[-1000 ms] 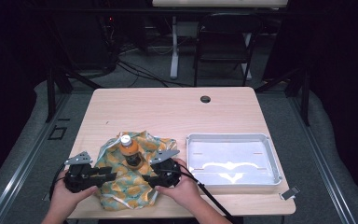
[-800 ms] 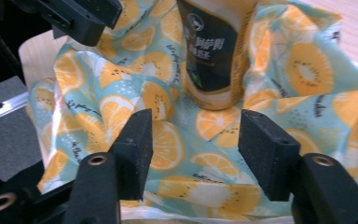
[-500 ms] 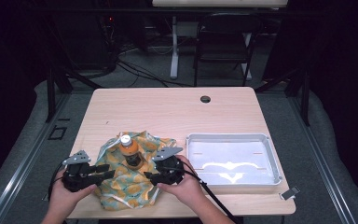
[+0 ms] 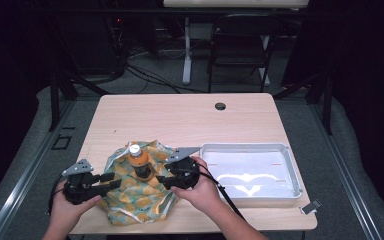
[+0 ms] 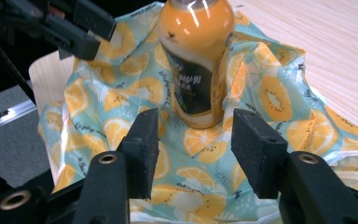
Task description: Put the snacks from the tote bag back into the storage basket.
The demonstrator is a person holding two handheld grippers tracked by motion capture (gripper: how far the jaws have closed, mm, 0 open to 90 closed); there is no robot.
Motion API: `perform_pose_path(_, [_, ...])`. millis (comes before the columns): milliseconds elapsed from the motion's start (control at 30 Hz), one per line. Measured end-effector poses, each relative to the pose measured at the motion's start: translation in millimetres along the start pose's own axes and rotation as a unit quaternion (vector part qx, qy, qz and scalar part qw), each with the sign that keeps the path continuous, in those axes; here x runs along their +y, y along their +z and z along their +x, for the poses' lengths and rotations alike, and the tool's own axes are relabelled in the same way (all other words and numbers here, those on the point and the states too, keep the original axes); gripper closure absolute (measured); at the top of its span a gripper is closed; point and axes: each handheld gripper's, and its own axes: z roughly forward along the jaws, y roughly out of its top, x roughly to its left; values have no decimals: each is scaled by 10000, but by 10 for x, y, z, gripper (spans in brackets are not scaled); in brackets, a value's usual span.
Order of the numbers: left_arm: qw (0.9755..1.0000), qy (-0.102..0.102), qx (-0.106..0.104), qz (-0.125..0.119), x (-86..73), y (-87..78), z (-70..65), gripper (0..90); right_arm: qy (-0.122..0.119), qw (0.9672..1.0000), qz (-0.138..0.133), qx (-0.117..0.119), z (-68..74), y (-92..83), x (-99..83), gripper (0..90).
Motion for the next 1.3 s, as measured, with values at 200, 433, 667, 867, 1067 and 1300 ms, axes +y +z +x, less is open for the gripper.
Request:
perform_pose_path(200, [9997, 139, 177, -48, -3, 5, 16, 506, 169, 9998, 89, 86, -64, -32, 135, 502])
perform_pose_path(433, [9997, 101, 188, -120, 2, -2, 32, 493, 116, 9997, 205, 103, -99, -58, 254, 483])
perform_pose_path(667, [9997, 69, 189, -164, -5, 10, 30, 490, -158, 9993, 325, -42, -111, -59, 335, 454])
perform_pose_path(867, [9997, 46, 191, -176, -15, 20, 39, 481, -66, 9984, 552, 35, -121, -68, 414, 454])
perform_pose_path(1067, [9996, 51, 196, -175, -17, 16, 41, 481, -120, 9978, 647, -2, -132, -92, 527, 446])
perform_pose_path(1300, [9996, 51, 202, -170, -18, 19, 40, 482, -135, 9978, 654, -45, -142, -96, 666, 453])
